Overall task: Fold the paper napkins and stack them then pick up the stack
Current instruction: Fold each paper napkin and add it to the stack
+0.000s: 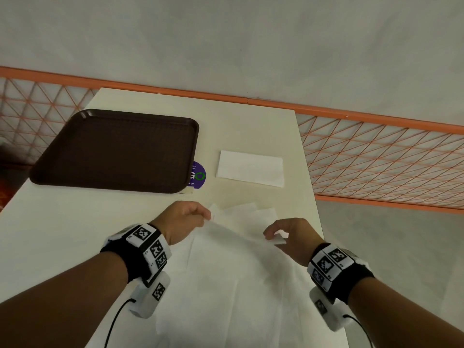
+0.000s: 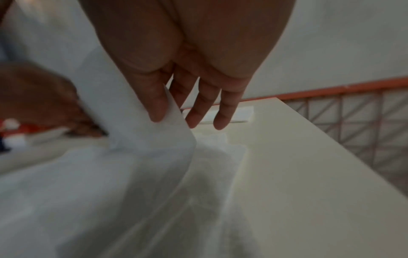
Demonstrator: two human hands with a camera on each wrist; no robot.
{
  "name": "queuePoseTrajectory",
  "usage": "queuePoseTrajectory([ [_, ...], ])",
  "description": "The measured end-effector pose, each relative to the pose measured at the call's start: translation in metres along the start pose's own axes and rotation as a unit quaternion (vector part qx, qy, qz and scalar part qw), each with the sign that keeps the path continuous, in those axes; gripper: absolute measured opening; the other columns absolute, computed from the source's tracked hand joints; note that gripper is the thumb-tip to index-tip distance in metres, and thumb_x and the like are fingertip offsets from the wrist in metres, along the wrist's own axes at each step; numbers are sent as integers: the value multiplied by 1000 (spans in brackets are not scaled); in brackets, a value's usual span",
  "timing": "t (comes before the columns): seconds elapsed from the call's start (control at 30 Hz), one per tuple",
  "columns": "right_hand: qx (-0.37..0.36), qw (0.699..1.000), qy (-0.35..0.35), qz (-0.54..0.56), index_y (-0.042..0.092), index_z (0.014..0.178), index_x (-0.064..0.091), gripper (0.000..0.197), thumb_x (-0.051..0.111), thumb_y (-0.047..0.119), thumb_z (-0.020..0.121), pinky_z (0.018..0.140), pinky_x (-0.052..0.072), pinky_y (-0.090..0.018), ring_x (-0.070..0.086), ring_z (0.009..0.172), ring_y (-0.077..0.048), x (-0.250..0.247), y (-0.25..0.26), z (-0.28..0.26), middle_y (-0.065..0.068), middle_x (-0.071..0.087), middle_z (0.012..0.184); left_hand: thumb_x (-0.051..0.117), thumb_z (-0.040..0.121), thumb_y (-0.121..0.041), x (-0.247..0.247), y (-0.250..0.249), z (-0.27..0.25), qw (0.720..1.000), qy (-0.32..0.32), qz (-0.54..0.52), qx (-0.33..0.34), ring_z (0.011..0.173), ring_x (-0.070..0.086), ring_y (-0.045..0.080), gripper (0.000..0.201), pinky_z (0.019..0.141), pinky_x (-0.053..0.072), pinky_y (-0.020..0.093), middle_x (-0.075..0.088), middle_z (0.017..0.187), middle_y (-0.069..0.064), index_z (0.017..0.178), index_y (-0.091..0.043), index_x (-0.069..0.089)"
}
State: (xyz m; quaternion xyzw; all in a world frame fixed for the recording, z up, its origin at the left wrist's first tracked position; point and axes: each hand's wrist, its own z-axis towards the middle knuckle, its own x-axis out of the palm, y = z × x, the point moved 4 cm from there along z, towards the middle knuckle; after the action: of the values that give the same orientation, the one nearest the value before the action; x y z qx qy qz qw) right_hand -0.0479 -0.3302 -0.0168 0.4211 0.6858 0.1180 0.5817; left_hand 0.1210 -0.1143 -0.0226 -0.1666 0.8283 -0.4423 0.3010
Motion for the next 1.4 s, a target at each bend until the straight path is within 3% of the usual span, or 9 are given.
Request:
queuePoseTrajectory([
  [0.03, -2, 999, 30, -36, 38, 68, 64, 37, 66, 3, 80, 86, 52, -28, 68, 90, -15, 3, 0, -1, 7, 73, 93, 64, 80, -19, 4, 0, -4, 999, 41, 1, -6, 106, 62, 16, 10, 102, 43, 30, 72, 102, 0, 85, -21, 72],
  [0.1, -6, 991, 81, -111, 39, 70, 61, 41, 59, 0, 82, 92, 49, -29, 64, 100, -15, 8, 1, -2, 6, 70, 105, 59, 67, -50, 12, -1, -10, 995, 102, 3, -2, 104, 62, 10, 41, 106, 37, 28, 73, 98, -6, 86, -17, 75],
  [0.2, -6, 972, 148, -183, 36, 80, 64, 43, 48, -3, 82, 101, 42, -26, 54, 115, -11, 17, 1, -4, 10, 62, 120, 50, 70, -68, 19, 4, -8, 996, 85, 6, -35, 99, 64, 13, 60, 104, 37, 33, 74, 90, -4, 84, -15, 74],
  [0.4, 18, 960, 196, -200, 39, 67, 57, 49, 41, -7, 70, 104, 38, -25, 45, 126, -8, 22, -5, -2, 15, 53, 132, 58, 92, -37, 29, -2, 1, 949, 24, 309, 54, 110, 56, 15, 24, 97, 42, 29, 62, 116, -4, 108, -21, 64],
  [0.63, 14, 967, 120, -226, 27, 129, 52, 38, 55, 35, 92, 99, 40, -29, 50, 119, -15, 26, 3, 4, 7, 55, 130, 57, 90, -47, 53, -10, 12, 883, 98, 457, 52, 126, 40, 19, 52, 106, 33, 34, 46, 135, -4, 136, -27, 45],
  [0.9, 11, 952, 123, -280, 26, 121, 53, 33, 60, 34, 89, 95, 39, -35, 51, 113, -20, 42, 9, 15, 2, 58, 120, 63, 85, -46, 69, -9, 19, 852, 108, 507, 73, 129, 36, 19, 61, 106, 33, 37, 40, 138, -5, 139, -29, 41],
  [1.07, -24, 967, 102, -231, 23, 105, 63, 16, 56, 28, 92, 85, 43, -30, 56, 100, -19, 34, 23, 13, 3, 61, 106, 62, 86, -45, 73, -21, 16, 884, 111, 440, 112, 124, 43, 15, 50, 105, 36, 32, 47, 134, -9, 132, -28, 50],
  [1.3, 35, 998, 5, 55, 25, 74, 66, 11, 68, 18, 82, 62, 45, -16, 59, 70, -8, -7, 22, 12, 8, 66, 75, 67, 84, -33, 46, -20, 17, 955, 124, 267, 41, 94, 62, 10, 16, 87, 50, 27, 68, 100, -10, 99, -28, 69],
  [1.4, 82, 986, -31, 142, 20, 73, 69, 8, 72, 18, 81, 63, 51, -24, 60, 64, -10, -15, 4, 10, 5, 68, 71, 72, 83, -26, 27, -16, 18, 983, 103, 149, 11, 84, 69, 14, 6, 78, 55, 27, 73, 88, -4, 89, -24, 72],
])
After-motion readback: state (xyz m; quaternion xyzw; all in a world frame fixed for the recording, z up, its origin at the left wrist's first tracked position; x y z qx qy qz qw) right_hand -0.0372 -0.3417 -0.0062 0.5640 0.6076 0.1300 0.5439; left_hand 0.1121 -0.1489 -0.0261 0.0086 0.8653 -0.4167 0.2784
